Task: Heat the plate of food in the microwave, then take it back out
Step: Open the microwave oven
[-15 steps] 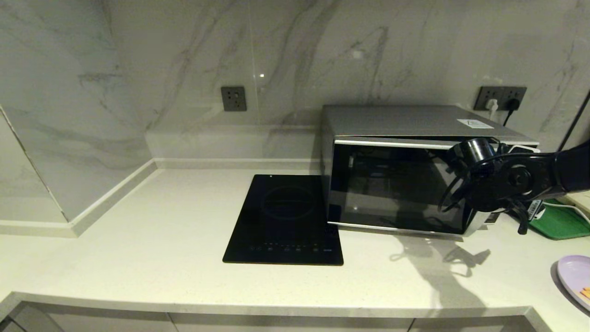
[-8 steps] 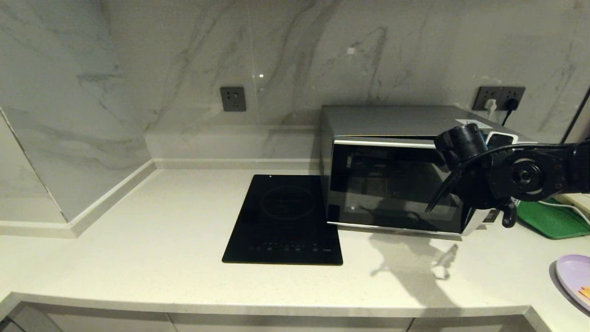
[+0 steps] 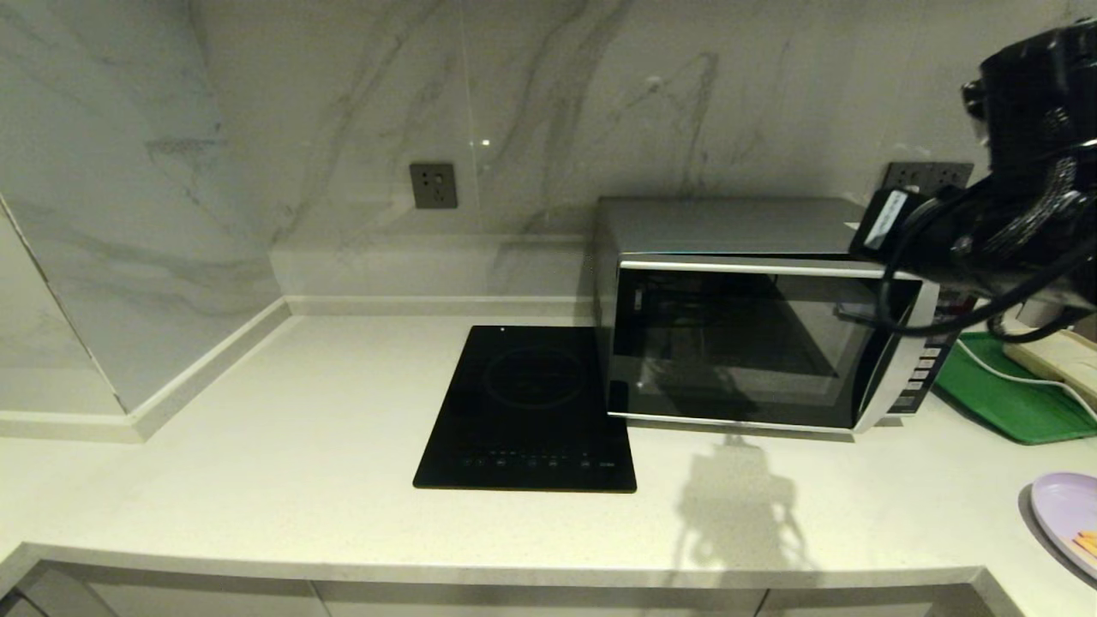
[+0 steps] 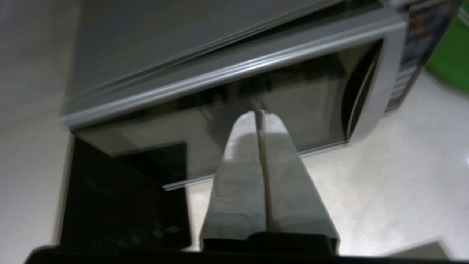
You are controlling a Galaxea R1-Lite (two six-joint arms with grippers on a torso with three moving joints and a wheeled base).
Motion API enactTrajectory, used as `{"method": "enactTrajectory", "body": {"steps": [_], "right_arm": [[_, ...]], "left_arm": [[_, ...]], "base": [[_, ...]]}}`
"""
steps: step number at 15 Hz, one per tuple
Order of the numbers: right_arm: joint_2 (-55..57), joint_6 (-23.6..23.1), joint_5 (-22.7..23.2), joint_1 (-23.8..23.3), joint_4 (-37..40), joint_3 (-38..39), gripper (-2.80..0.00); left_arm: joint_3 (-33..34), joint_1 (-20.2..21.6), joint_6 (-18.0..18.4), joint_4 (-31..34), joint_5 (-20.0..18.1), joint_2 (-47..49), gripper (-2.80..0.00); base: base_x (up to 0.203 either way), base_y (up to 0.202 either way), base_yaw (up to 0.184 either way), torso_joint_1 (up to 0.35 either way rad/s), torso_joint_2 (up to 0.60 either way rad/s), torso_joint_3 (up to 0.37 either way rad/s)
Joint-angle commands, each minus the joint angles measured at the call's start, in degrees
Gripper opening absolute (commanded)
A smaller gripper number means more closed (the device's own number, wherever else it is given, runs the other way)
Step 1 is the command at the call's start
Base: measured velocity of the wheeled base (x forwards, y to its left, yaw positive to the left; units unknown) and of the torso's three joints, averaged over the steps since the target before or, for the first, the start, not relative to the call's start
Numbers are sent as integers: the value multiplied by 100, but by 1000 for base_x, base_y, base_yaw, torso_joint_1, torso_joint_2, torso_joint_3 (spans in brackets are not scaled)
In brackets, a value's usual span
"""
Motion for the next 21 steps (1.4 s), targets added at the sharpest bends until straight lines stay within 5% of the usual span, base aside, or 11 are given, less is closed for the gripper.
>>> {"method": "enactTrajectory", "body": {"steps": [1,5,8,10,21], "right_arm": [[58,298,603,-623,324,-804,-280],[1066,1275,1729,-1546,1409,-2200,-280],[1961,1623,2249,-1992,1823,-3038,-280],[2102,1711,3076,-2233,1772,-3141,-280],[2538,1681,3183,-2736,1387,-3150,-280]], "left_arm": [[1,2,-5,-2,2,-9,-280],[1,2,-5,-2,2,0,-280],[1,-1,-5,-2,2,-8,-280],[1,1,-5,-2,2,-5,-280],[1,2,-5,-2,2,0,-280]], "base": [[0,0,0,0,0,0],[0,0,0,0,0,0],[0,0,0,0,0,0],[0,0,0,0,0,0],[0,0,0,0,0,0]]}}
